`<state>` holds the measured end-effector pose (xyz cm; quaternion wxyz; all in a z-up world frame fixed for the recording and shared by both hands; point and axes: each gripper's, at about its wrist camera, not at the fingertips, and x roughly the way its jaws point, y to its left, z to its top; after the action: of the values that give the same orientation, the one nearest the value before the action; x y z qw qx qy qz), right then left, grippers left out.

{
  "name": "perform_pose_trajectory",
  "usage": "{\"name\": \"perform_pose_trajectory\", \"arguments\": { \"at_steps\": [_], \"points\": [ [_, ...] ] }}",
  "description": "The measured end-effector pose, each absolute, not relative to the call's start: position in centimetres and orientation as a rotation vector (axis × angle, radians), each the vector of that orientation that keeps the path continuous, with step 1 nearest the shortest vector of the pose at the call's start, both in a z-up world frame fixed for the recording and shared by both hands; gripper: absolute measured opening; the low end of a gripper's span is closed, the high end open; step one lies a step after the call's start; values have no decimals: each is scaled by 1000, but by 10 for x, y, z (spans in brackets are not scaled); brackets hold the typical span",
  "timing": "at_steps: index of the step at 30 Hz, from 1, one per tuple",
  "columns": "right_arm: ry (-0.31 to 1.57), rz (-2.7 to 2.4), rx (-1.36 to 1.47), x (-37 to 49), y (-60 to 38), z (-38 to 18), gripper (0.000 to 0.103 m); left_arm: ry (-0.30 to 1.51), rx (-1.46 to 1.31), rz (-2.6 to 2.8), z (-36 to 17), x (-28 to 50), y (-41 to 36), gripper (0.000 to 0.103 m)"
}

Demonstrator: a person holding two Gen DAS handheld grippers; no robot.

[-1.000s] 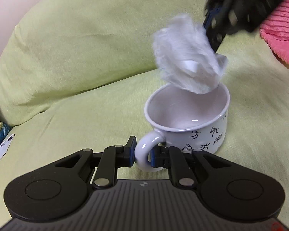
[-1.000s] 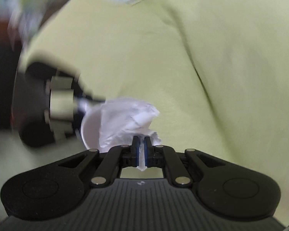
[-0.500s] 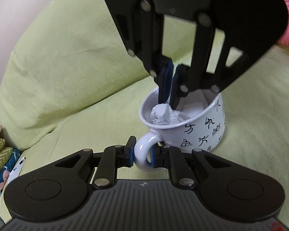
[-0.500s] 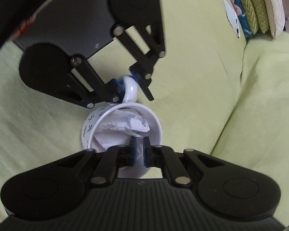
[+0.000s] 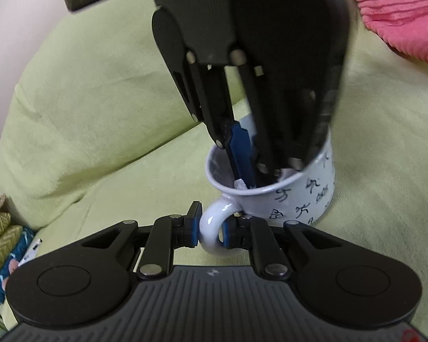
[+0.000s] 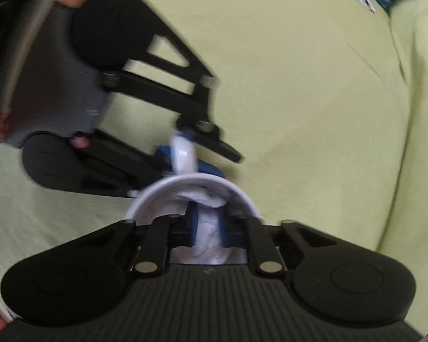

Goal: Clean container

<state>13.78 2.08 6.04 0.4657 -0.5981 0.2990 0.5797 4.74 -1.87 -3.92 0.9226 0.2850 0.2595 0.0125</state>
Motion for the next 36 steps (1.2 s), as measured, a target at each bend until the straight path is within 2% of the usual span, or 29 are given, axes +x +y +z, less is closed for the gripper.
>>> {"name": "perform_pose_trajectory", "arguments": {
  "at_steps": [7,12,15,19,23,26,30,36],
  "points": [
    [943,1321,-1486,145,38,52,8,550,592,35,-41,45,-22,17],
    [1084,1307,-1334,157,30,68,5,557,566,37,-39,49,-17,17],
    [1012,1304,-1145,160,10,101,5,559,553,38,-36,48,-17,18],
    [788,1255,-1080,138,-18,133,5,562,541,43,-34,48,-18,19],
    [543,1133,-1129,87,-38,130,5,564,541,49,-34,51,-18,19],
    [436,1128,-1159,73,-46,110,2,565,540,49,-34,60,-10,19],
    [447,1197,-1116,38,-64,101,0,567,530,43,-33,66,-3,19],
    [519,1191,-1098,50,-66,111,2,569,523,45,-31,69,-1,18]
  ]
}}
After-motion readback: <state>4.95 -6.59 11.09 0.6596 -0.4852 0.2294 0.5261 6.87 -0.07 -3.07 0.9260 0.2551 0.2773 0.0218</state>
